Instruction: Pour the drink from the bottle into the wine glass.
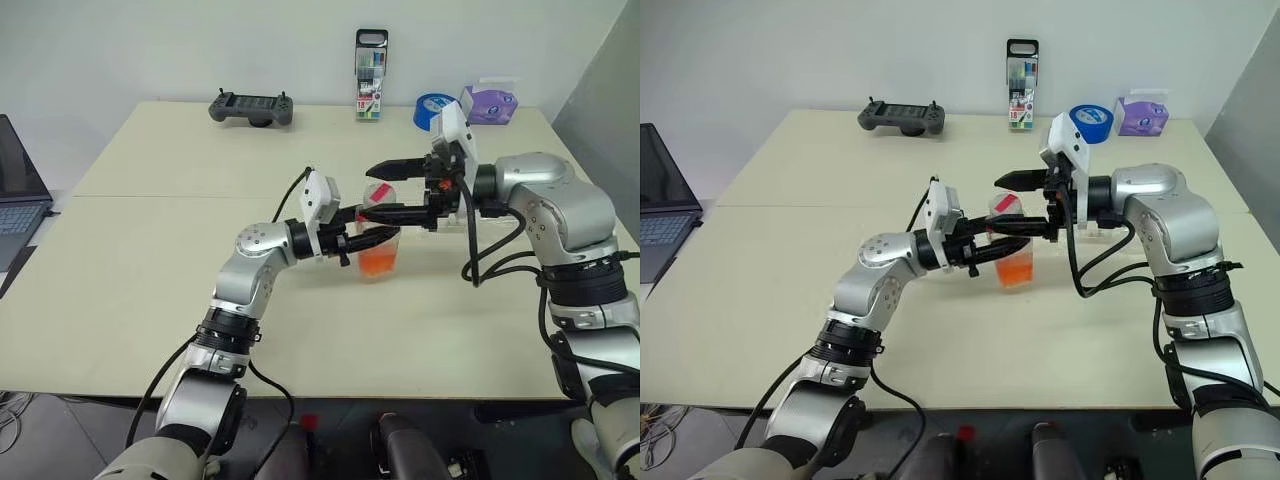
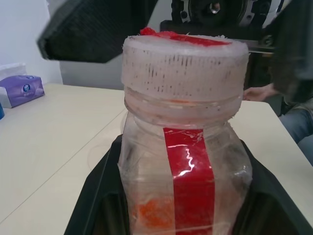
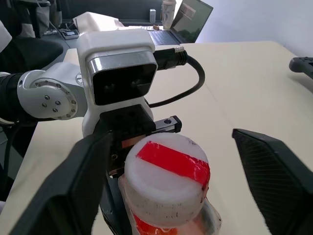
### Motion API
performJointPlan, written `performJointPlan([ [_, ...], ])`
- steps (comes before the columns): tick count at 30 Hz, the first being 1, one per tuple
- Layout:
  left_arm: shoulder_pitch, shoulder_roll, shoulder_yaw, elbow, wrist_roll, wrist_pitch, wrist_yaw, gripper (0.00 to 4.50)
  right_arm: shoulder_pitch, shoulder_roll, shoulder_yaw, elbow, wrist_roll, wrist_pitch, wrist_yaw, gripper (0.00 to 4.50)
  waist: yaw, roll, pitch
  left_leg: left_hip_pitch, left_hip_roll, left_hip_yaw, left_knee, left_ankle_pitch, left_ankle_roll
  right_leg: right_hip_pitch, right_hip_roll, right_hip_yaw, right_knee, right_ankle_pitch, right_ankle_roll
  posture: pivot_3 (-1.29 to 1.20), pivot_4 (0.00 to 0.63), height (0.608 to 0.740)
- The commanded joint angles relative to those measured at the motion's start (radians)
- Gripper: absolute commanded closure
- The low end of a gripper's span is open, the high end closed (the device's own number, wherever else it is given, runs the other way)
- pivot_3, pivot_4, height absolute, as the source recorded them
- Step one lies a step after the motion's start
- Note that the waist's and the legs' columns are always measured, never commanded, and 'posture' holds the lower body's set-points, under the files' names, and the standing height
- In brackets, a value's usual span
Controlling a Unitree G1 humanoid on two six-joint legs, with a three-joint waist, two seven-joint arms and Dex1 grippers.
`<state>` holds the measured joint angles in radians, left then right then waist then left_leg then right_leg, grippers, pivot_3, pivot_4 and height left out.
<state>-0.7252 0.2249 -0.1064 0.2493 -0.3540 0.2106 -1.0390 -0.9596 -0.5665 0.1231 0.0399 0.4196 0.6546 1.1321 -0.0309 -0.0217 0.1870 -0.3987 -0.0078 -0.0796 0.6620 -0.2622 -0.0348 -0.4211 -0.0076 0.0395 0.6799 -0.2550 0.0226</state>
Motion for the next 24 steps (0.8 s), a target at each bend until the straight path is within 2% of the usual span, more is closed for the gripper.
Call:
performJointPlan([
  [1,-0.037,-0.011,0.013,-0.010,-0.016,-0.031,-0.009,2.63,0.006,-0.011,-0.031,-0.087,-0.003,0.040,-0.077,0.00,0.000,0.000,0.000,0.000,0.000,0.000,0.000,0.000,0.000,0.000,0.000,0.000,0.000,0.000,0.000,0.00,0.150,0.740],
  [10,-0.058,-0.016,0.025,0.035,-0.004,-0.061,0.010,2.63,0.168,0.031,-0.170,-0.494,0.027,0.373,-0.479,0.00,0.002,0.000,0.000,-0.001,0.000,-0.001,0.000,0.000,0.000,0.000,-0.003,0.000,0.000,0.000,0.000,0.00,0.150,0.740],
  [12,-0.067,-0.011,0.031,0.053,-0.003,-0.067,0.005,2.63,0.210,0.106,-0.205,-0.647,0.060,0.511,-0.593,0.00,0.002,0.000,0.000,-0.001,0.000,-0.001,0.000,0.000,0.000,0.000,-0.003,0.000,0.000,0.000,0.000,0.00,0.150,0.740],
  [16,-0.071,-0.006,0.033,0.064,-0.003,-0.073,0.001,2.63,0.225,0.257,-0.228,-0.786,0.040,0.678,-0.786,0.00,-0.003,0.000,0.000,0.000,0.001,-0.001,0.000,0.000,0.000,-0.001,-0.002,0.000,0.001,0.000,0.000,0.00,0.150,0.740],
  [21,-0.080,-0.012,0.032,0.068,-0.004,-0.068,0.004,2.63,0.218,0.466,-0.191,-0.845,-0.101,0.727,-1.067,0.00,0.000,0.000,0.000,0.000,0.000,-0.001,0.000,0.000,0.000,-0.001,-0.001,0.000,0.001,0.000,0.000,0.00,0.150,0.740],
  [24,-0.086,-0.015,0.030,0.075,-0.005,-0.070,0.000,2.63,0.211,0.560,-0.141,-0.864,-0.161,0.762,-1.178,0.00,-0.001,0.000,0.000,-0.001,0.000,0.000,0.000,0.000,0.000,-0.001,-0.001,0.000,0.001,0.000,0.000,0.00,0.150,0.740],
])
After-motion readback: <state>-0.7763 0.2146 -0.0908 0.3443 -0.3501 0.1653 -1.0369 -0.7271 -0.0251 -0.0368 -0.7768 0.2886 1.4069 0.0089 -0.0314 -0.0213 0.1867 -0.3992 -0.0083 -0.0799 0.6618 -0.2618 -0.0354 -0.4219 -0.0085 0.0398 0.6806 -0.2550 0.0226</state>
